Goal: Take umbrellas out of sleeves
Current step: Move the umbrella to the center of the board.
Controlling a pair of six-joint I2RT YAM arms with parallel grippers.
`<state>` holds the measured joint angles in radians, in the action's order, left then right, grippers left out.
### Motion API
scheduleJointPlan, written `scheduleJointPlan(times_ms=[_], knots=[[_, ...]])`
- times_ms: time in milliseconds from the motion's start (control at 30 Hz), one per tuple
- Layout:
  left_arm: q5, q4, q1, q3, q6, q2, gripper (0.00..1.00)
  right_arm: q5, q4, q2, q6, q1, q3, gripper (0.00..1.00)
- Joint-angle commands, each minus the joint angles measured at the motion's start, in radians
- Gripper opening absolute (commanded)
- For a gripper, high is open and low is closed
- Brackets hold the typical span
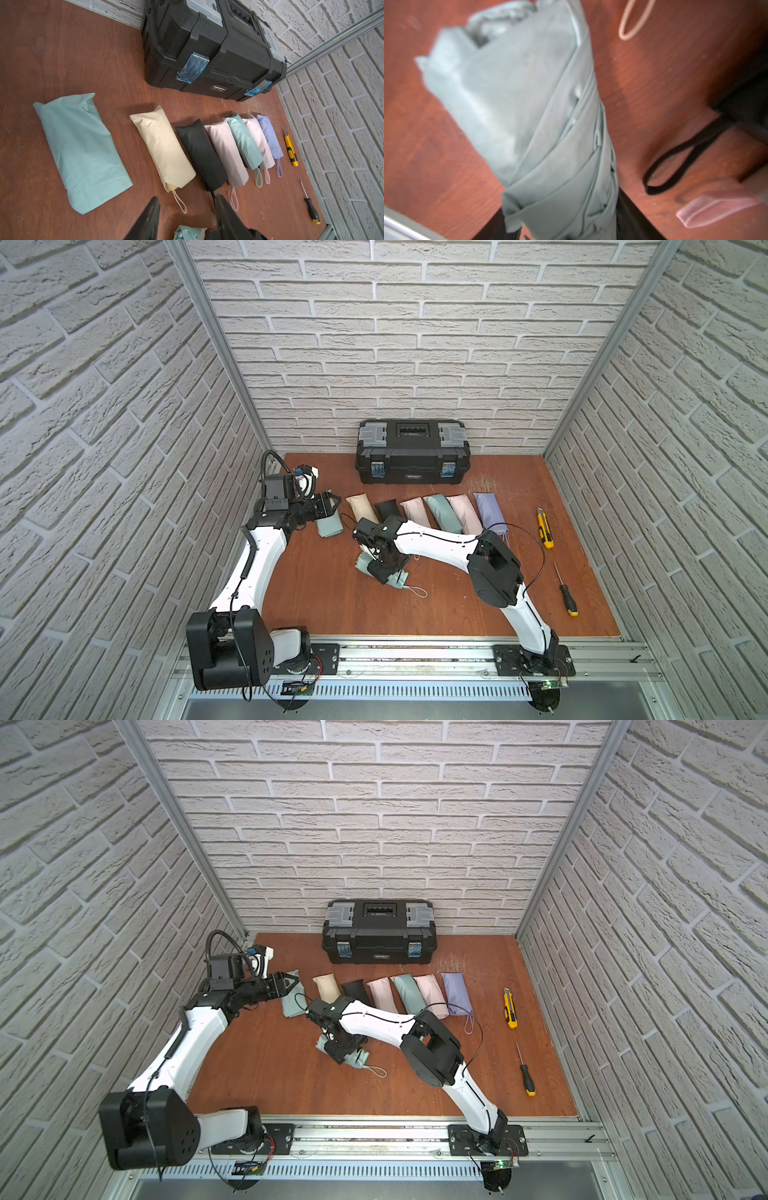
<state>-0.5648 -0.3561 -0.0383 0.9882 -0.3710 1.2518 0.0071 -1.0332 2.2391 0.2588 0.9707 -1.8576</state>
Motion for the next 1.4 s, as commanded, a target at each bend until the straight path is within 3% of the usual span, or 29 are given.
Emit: scheduleJointPlan(times_ms=[0,333,467,667,1033,1367], knots=[[-0.001,0.003,-0.008,0.013,0.001,-0.009,0.46,-0.112,0.029,0.026,0.117,0.009,-0.053,0.64],[-0.009,0.003,-0.013,0.013,-0.005,-0.011,0.46,-0.297,0.068,0.160,0.416,0.004,-0.253,0.67],[-0.011,0.004,-0.017,0.014,-0.007,-0.017,0.46,-0.395,0.157,0.194,0.562,-0.006,-0.269,0.69],[-0.015,0.011,-0.031,0.013,-0.014,-0.029,0.46,-0.442,0.262,0.221,0.706,-0.027,-0.285,0.68],[0.003,0.014,-0.060,0.006,-0.027,-0.046,0.47,-0.490,0.222,0.369,0.727,-0.039,-0.526,0.69],[0.002,0.016,-0.063,0.004,-0.029,-0.045,0.46,-0.538,0.297,0.403,0.745,-0.041,-0.561,0.71]])
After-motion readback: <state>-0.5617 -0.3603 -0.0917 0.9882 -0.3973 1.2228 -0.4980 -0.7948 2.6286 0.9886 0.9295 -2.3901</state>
